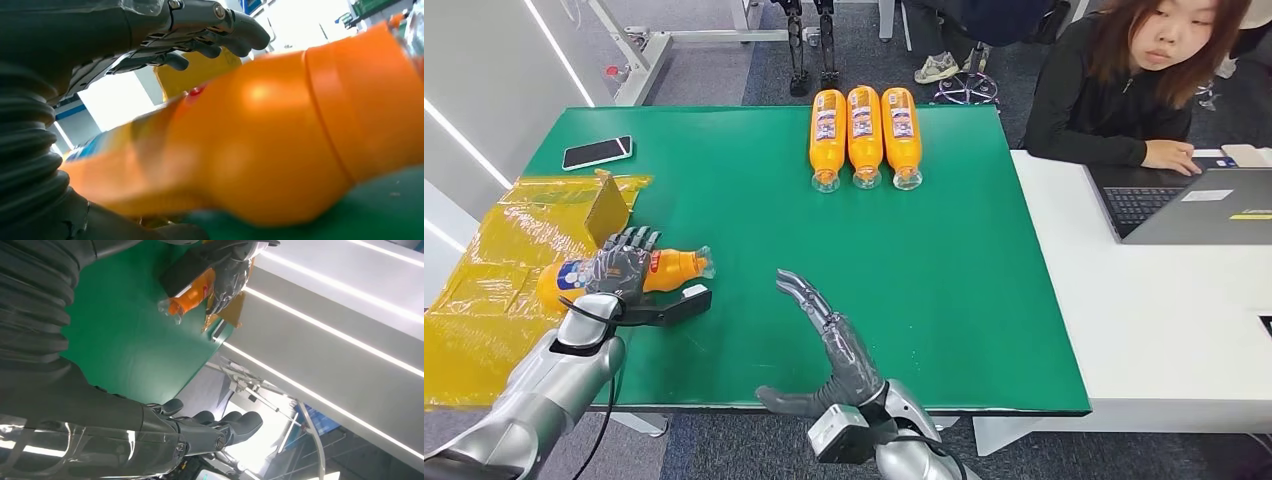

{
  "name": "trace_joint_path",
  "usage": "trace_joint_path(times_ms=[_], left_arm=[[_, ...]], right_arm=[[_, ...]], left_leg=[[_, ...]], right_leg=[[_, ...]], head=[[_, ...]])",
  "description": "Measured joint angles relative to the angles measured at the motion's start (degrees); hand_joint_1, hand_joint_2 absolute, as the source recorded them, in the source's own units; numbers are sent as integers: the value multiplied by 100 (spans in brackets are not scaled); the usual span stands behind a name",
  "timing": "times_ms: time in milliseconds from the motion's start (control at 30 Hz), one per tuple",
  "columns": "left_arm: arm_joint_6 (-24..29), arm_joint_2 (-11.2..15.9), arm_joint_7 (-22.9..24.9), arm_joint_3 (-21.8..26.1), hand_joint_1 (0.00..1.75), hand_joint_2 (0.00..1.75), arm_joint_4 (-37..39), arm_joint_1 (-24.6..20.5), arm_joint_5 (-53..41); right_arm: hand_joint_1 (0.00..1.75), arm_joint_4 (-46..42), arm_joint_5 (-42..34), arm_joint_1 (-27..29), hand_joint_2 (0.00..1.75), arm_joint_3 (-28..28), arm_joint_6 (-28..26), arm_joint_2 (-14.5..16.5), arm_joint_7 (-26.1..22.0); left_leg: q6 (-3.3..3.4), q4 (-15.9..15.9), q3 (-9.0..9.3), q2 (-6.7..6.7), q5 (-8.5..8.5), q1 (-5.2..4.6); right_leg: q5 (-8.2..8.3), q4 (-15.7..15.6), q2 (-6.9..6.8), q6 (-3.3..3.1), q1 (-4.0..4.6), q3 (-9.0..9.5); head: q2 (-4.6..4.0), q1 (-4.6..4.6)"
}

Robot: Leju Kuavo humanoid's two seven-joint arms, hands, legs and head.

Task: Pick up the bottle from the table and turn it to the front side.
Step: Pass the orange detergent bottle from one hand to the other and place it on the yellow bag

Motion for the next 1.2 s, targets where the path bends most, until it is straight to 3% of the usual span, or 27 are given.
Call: trace_joint_path(times_ms=[233, 567, 633, 733, 900, 1200], left_arm=[[993, -47, -520, 182, 0, 175, -5, 0, 228], [1102, -111, -672, 329, 0, 175, -11, 2, 320], [1293, -147, -1036, 426, 0, 175, -48, 27, 527], [1532, -293, -1970, 733, 0, 175, -278, 144, 1004], [1033, -746, -3154, 948, 0, 175, -1042, 474, 1767], [-175, -1686, -4172, 747, 0, 175, -2934, 1192, 3348]], right_arm=[[0, 76, -227, -14, 175, 50, -311, -81, -17], [0, 107, -227, -13, 175, 105, -340, -180, -26], [0, 119, -228, -2, 175, 108, -396, -193, -26], [0, 128, -209, 65, 175, 88, -599, -228, -25], [0, -7, 47, 486, 175, -280, -990, -388, -16], [0, -1325, 1208, 1685, 175, -1504, -1246, -546, 663]], left_leg=[[0, 0, 1, 2, 0, -1], [0, 0, 2, 2, 0, -1], [0, 1, 2, 2, 0, -1], [0, 1, 2, -1, 0, -3], [4, 3, -3, -17, -3, -6], [23, 5, -8, -16, -16, -9]], right_leg=[[0, -2, 1, 0, -1, -1], [0, -1, 1, 0, -1, -1], [0, -2, 2, 0, -1, -1], [0, -4, 0, 0, -1, -1], [-1, -15, -14, 4, -3, 5], [-4, -24, -19, 13, -6, 6]], head=[[0, 1], [0, 0], [0, 0], [0, -1], [0, 1], [0, 0]])
